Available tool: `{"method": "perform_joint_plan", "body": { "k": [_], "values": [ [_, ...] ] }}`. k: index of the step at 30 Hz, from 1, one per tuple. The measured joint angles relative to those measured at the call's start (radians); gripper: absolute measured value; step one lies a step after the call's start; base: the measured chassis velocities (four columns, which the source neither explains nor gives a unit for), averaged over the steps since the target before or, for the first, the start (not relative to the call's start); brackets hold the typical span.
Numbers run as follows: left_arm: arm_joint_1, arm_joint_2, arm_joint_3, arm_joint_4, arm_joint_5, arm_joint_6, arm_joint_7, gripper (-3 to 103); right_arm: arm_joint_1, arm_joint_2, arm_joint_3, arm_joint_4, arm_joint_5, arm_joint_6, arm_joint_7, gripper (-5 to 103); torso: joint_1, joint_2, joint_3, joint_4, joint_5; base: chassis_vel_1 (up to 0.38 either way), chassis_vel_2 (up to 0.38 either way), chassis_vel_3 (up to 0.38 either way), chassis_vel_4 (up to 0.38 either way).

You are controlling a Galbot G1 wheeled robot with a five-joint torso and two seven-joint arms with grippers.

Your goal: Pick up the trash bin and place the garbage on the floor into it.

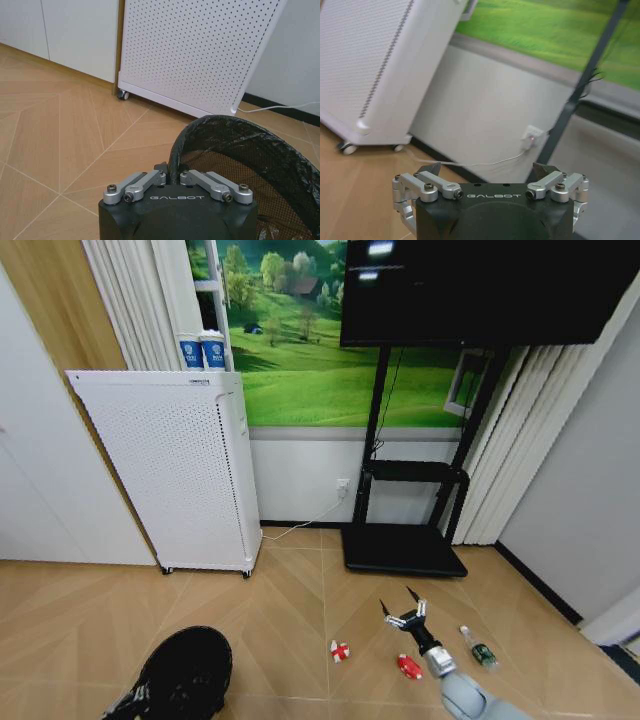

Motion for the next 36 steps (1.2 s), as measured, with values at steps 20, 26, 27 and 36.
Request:
{"method": "perform_joint_plan", "body": {
  "k": [20, 26, 27, 36],
  "values": [
    [0.085, -0.015, -0.071, -0.078, 0.001, 0.007, -0.007, 7, 0.287, 0.213, -0.455, -0.373, 0.12, 0.006, -0.065, 100, 0.0, 0.0, 0.0, -0.0001, -0.0009, 0.0, 0.0, 0.0, 0.0],
    [0.057, -0.012, -0.049, -0.058, -0.005, 0.007, -0.007, 7, 0.317, 0.226, -0.471, -0.481, 0.112, -0.01, -0.078, 100, 0.0, 0.0, 0.0, 0.0001, -0.0007, 0.0, 0.0, 0.0, 0.0],
    [0.05, -0.012, -0.042, -0.054, -0.005, 0.007, -0.007, 7, 0.323, 0.225, -0.478, -0.495, 0.113, -0.017, -0.079, 100, 0.0, 0.0, 0.0, 0.0, -0.0002, 0.0, 0.0, 0.0, 0.0],
    [0.016, -0.008, -0.008, -0.027, -0.005, 0.007, -0.007, 7, 0.339, 0.204, -0.498, -0.529, 0.117, -0.03, -0.094, 100, 0.0, 0.0, 0.0, 0.0002, -0.0003, 0.0, 0.0, 0.0, 0.0]
  ]
}}
